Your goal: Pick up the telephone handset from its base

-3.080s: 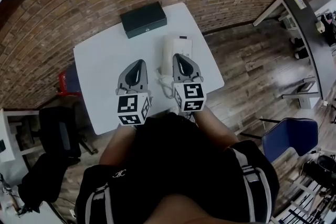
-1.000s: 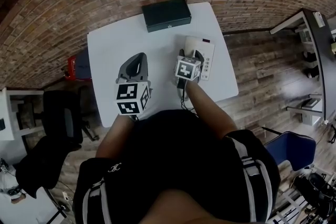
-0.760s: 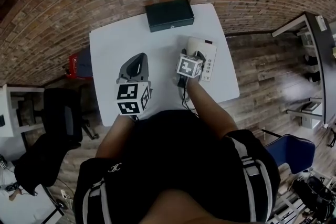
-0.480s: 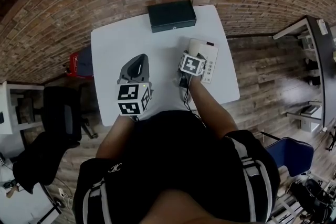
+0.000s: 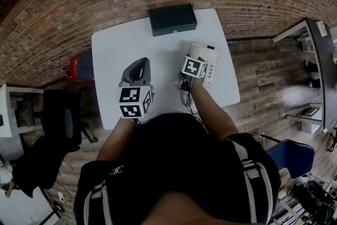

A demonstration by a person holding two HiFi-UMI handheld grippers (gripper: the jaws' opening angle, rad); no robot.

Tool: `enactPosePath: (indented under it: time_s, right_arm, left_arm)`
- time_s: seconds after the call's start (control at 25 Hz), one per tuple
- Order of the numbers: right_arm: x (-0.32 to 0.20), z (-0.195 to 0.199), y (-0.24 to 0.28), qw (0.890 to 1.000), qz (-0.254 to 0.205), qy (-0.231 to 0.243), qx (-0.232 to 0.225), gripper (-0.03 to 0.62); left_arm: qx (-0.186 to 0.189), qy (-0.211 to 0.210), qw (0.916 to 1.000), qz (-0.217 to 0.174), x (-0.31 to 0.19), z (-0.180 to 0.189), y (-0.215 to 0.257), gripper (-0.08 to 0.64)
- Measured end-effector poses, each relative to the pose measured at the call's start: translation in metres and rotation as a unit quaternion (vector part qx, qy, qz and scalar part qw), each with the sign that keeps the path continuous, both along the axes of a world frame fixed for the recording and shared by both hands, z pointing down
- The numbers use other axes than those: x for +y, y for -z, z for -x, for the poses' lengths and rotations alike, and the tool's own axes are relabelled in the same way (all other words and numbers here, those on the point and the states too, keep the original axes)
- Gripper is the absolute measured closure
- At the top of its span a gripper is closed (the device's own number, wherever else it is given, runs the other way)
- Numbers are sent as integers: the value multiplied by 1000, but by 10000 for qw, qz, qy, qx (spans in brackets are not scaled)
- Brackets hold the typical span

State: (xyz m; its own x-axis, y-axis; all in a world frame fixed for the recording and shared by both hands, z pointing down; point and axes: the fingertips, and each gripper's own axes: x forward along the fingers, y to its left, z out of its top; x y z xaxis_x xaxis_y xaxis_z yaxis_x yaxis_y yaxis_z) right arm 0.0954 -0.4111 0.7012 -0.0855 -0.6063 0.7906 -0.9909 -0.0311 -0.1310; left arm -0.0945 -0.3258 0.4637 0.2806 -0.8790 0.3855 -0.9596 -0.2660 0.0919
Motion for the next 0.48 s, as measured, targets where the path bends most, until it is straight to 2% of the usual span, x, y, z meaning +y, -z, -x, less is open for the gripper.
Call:
enactPosePath:
  time_s: [0.16, 0.48]
  right_arm:
    - [2, 2, 5, 9999, 15, 37, -97, 379]
    - [7, -11, 32, 9994, -339, -7, -49, 379]
  left_arm:
    - [31, -84, 10000, -21, -1, -3, 0, 558]
    - [80, -231, 9997, -64, 0, -9, 2, 558]
